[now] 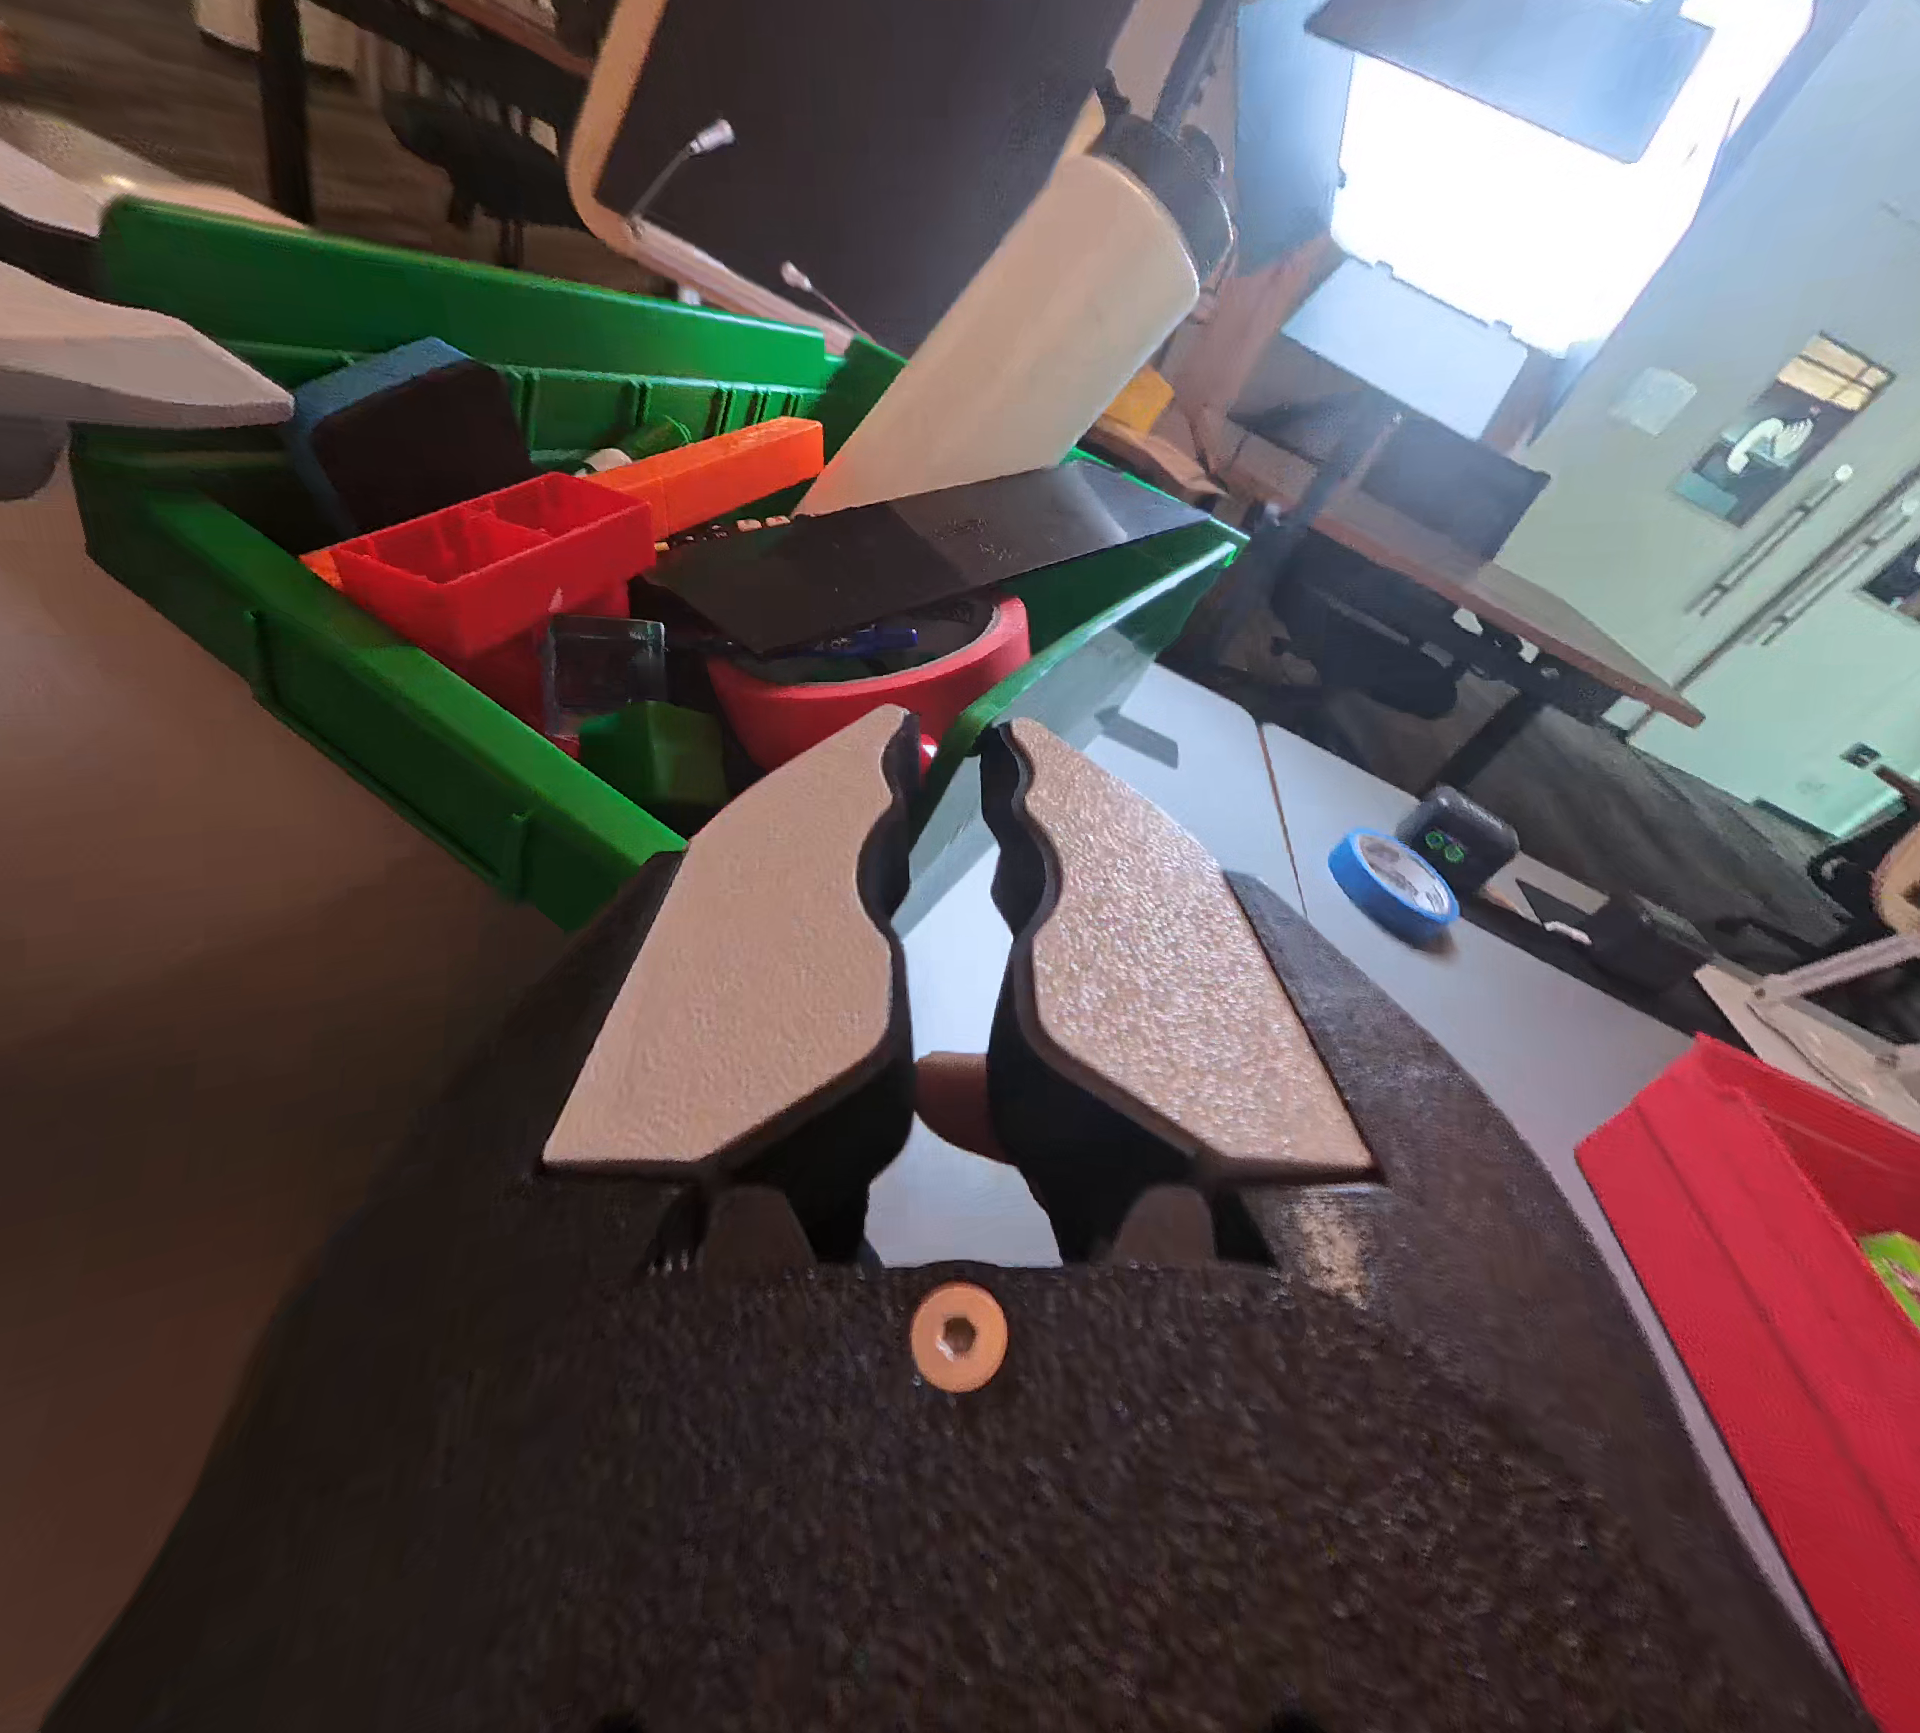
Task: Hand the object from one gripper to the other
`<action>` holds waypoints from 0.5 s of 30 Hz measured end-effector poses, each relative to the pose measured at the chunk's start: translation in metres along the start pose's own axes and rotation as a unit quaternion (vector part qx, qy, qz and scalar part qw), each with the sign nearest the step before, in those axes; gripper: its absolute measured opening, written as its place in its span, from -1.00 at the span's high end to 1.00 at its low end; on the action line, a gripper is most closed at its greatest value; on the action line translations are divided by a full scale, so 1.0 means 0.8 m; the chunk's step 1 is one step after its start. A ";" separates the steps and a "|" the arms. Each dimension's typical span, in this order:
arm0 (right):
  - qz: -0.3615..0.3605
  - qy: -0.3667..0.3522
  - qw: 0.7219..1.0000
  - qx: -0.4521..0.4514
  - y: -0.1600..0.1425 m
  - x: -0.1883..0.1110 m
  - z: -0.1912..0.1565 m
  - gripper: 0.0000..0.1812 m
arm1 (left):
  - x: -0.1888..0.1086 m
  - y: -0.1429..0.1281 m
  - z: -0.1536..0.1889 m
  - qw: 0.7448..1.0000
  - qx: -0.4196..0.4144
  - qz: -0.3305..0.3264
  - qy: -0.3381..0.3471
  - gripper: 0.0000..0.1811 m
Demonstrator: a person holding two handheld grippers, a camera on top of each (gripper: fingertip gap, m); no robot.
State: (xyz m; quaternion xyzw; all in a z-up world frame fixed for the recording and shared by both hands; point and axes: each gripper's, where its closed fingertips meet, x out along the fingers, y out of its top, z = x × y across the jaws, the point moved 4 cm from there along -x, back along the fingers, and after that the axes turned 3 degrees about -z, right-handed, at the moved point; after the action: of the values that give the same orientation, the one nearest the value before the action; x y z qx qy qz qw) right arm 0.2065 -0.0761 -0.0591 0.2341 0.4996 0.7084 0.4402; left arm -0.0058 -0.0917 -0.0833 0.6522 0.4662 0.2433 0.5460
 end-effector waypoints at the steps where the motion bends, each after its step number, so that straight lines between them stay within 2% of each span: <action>1: 0.013 0.007 1.000 0.000 0.013 -0.001 -0.006 0.88 | -0.012 0.004 -0.006 1.000 0.009 0.000 0.010 0.83; 7: 0.071 0.039 0.996 -0.023 0.077 0.012 -0.065 0.89 | -0.101 0.018 -0.051 0.997 0.035 0.005 0.061 0.83; 10: 0.111 0.078 0.991 -0.019 0.108 0.018 -0.102 0.88 | -0.148 0.010 -0.074 0.995 0.042 0.009 0.091 0.83; 15: 0.170 0.156 0.973 0.002 0.147 0.049 -0.184 0.86 | -0.234 -0.016 -0.118 0.985 0.057 -0.013 0.162 0.82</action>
State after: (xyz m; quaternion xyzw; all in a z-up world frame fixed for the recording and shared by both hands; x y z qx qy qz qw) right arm 0.0274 -0.1300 -0.0133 0.2033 0.5159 0.8000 0.2293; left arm -0.1722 -0.2098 -0.0324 0.6277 0.5703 0.3117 0.4285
